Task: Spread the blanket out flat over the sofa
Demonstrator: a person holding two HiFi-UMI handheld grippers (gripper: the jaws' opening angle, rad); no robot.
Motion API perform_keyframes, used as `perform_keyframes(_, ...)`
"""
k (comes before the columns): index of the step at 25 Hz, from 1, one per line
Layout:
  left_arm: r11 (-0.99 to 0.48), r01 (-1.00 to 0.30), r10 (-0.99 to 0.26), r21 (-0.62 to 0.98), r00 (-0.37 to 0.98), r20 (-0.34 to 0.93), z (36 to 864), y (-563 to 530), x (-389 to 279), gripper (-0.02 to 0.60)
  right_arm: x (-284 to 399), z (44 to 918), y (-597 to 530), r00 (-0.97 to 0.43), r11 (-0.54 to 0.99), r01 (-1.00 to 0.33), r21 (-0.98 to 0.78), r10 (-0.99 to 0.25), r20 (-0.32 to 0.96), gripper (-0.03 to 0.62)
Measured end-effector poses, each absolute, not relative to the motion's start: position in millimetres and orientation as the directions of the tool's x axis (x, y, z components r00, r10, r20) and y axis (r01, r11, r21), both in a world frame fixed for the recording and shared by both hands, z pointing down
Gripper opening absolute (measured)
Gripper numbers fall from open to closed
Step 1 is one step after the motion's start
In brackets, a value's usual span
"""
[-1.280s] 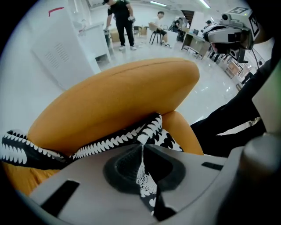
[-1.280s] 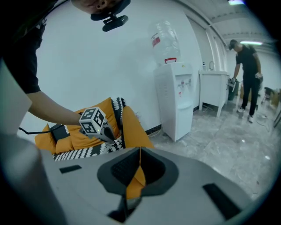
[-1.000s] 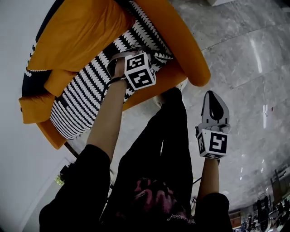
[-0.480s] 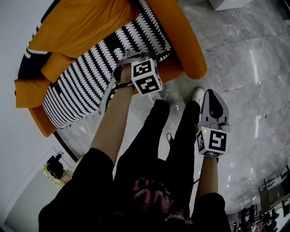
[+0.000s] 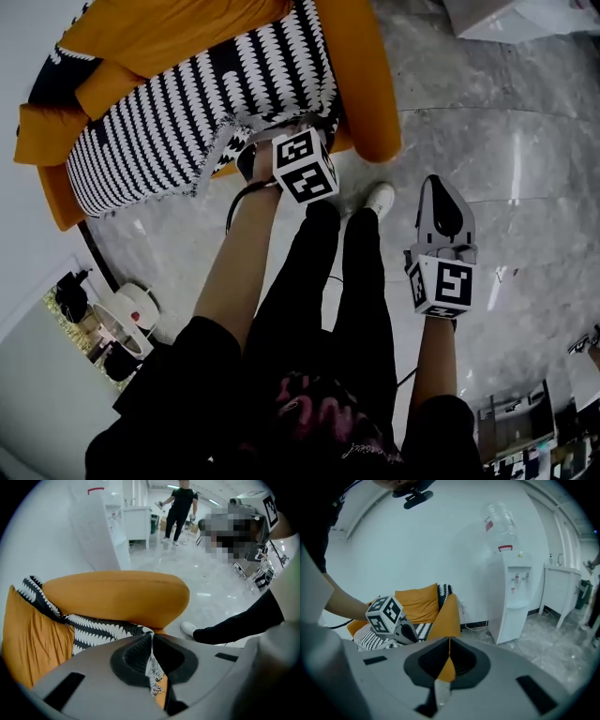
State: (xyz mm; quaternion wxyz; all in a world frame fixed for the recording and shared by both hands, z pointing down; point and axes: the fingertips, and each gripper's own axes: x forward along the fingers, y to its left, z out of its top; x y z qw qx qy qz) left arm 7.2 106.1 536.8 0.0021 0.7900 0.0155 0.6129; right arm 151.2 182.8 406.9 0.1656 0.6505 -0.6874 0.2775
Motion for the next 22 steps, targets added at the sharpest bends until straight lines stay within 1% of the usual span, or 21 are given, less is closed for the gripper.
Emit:
perform_keyframes(9,-0.990,-0.132,0.010,0.053,0.304,0.953,547,124,12,0.020,149,421,191,-0.122,0.047,-0.989,-0.138,-0.787,0.605,0.021)
perform_keyframes(15,-0.967,-0.251,-0.041,0.044,0.326,0.945,538,126,10,0.020,145,419,181,-0.170,0.109,-0.985,-0.137,-0.785,0.596,0.021)
perform_keyframes(22,-0.916,-0.393,-0.061,0.076,0.324,0.944,557,131,32,0.020,182,425,159,-0.237,0.185,-0.971,-0.149,-0.762,0.602,0.021)
